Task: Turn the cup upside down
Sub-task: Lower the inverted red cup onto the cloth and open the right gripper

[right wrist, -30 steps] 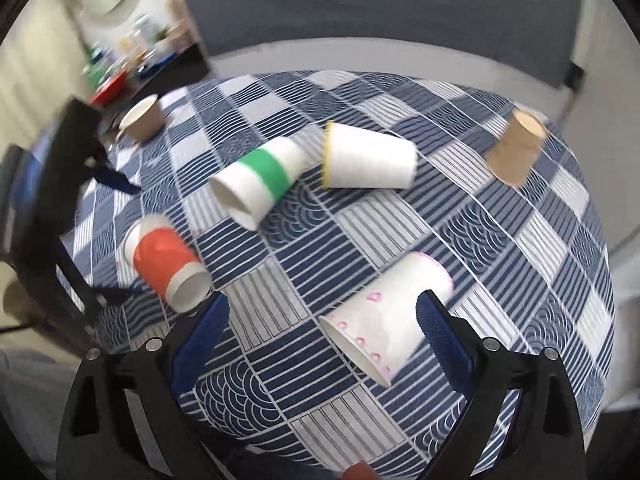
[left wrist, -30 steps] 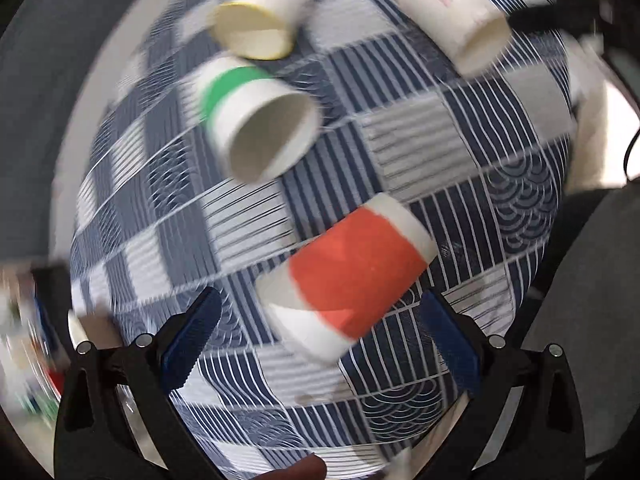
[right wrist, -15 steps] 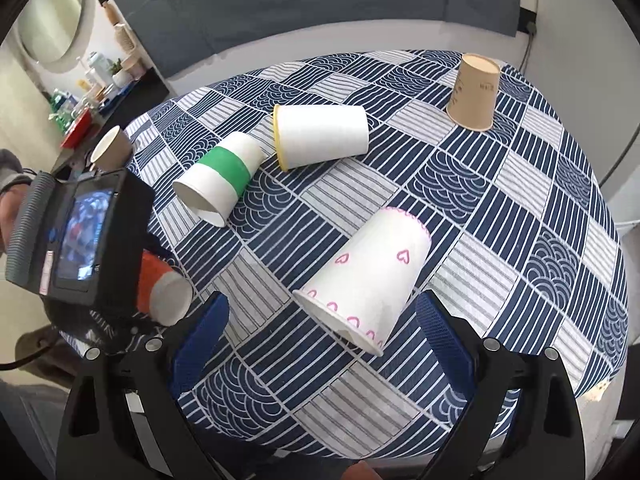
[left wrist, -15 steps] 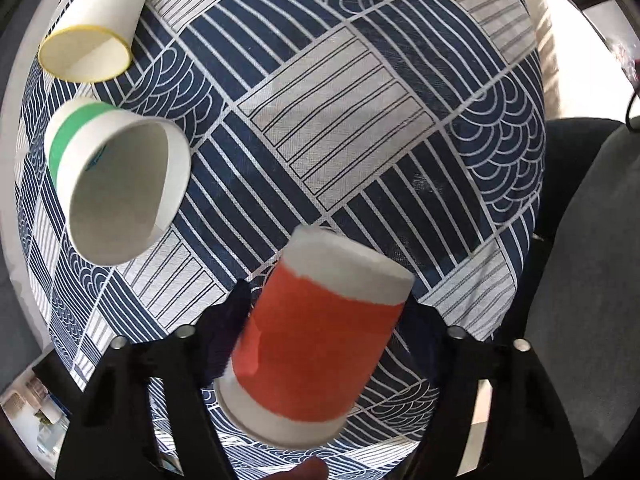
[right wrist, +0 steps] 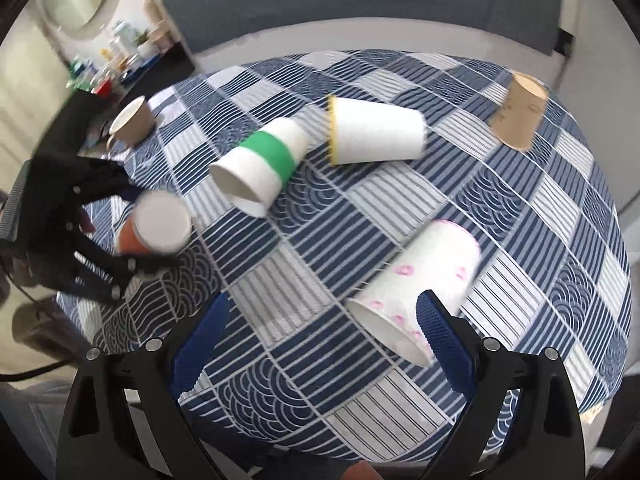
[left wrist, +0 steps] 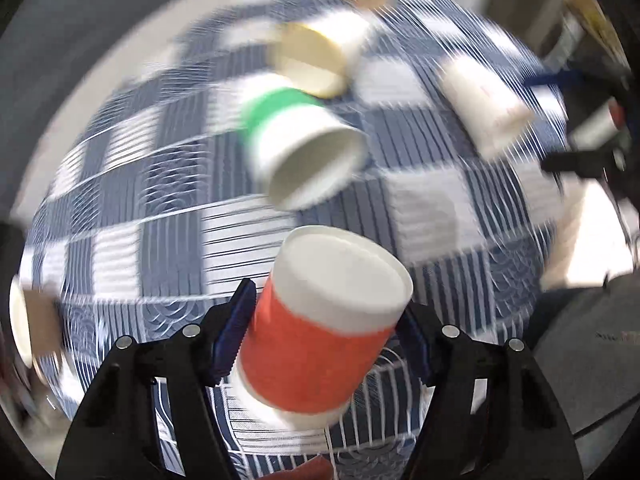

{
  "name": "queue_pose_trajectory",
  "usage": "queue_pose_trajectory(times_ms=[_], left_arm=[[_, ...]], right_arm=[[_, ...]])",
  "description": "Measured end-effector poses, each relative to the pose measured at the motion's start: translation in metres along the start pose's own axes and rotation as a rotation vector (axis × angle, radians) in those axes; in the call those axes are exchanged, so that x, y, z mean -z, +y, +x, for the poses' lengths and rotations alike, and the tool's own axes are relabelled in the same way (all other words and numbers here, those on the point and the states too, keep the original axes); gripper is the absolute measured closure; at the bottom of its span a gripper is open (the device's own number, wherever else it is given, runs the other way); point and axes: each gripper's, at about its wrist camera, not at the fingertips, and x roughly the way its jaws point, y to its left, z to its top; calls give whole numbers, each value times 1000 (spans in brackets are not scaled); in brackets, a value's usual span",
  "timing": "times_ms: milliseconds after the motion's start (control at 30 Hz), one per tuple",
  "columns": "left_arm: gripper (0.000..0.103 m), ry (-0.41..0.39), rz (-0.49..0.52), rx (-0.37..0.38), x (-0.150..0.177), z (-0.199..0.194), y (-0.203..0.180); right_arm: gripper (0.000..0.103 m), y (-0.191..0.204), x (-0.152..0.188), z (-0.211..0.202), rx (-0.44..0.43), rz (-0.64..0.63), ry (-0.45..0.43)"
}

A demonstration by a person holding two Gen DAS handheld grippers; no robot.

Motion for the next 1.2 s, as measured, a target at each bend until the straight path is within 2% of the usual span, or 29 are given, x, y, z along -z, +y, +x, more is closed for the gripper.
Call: queue_pose_trajectory(times_ms=[133,167,367,500,733,933,967,1100,1200], left_arm=[[37,-152,-233,-28,36,-14,21],[37,-173,-274,-29,35,-16,18],[37,-251,-385,-45,43,-11,0],[38,-251,-410,-35,59,-8,-8],[37,-231,-414,-24,69,-5,-20],[13,-206,-424,-52,72,-14,-23],[5,-199,-432,-57,72,-16,-22],[6,-160,-515,-78,75,-32,-18],[6,-103,-621,-103,76,-43,-20]], right_arm=[[12,22,-11,3,-25,-67,7],[12,26,-13,5,-31,-76,10],[12,57,-23,12,-56,-170,30],[12,71,-23,13,-68,-216,38],[12,78,-16,15,-64,-246,61],[12,78,-13,8,-44,-261,50],[12,77,-13,5,-40,-262,44],[12,72,-14,-1,-35,-263,32],[11,68,-18,-4,-25,-256,27]])
